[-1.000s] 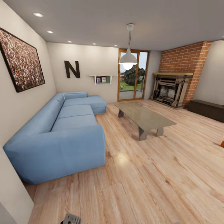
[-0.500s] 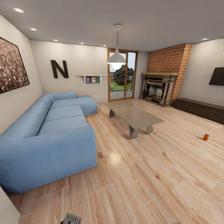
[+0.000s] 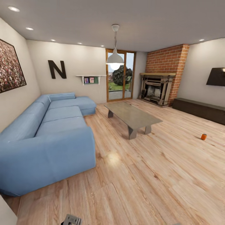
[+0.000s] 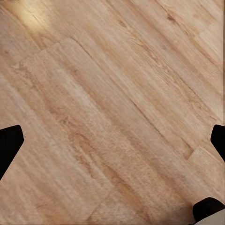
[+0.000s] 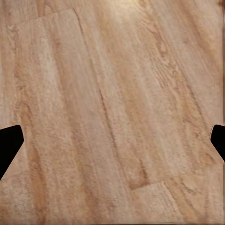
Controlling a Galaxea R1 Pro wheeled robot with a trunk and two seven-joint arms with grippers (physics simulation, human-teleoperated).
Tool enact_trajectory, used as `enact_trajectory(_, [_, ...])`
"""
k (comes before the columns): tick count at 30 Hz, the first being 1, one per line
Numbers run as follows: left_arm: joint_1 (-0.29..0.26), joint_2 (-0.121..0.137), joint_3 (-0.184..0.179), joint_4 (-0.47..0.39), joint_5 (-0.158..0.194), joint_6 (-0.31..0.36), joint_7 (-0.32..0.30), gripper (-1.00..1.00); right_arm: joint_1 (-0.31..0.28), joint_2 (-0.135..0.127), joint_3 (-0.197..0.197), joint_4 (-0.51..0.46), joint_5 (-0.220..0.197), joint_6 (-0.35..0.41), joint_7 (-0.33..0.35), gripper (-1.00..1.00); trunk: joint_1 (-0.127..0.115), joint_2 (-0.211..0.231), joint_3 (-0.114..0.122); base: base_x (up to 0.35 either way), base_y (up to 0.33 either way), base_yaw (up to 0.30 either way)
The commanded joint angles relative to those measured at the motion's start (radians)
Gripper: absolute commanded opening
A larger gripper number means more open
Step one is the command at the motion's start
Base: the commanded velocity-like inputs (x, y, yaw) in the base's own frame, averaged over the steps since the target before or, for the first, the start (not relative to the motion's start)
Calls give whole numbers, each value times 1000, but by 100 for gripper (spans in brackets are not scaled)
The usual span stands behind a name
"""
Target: Put the three can of soda from the living room inside the tash can in the kitchen.
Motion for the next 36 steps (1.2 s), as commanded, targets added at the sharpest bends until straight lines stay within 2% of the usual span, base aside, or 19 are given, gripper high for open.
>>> enact_trajectory(1, [0,0,0,0,0,0,0,100,0,0,0,0,0,0,0,100,0,0,0,0,0,-203])
enact_trajectory(36, [0,0,0,0,0,0,0,100,0,0,0,1,0,1,2,100,0,0,0,0,0,-258])
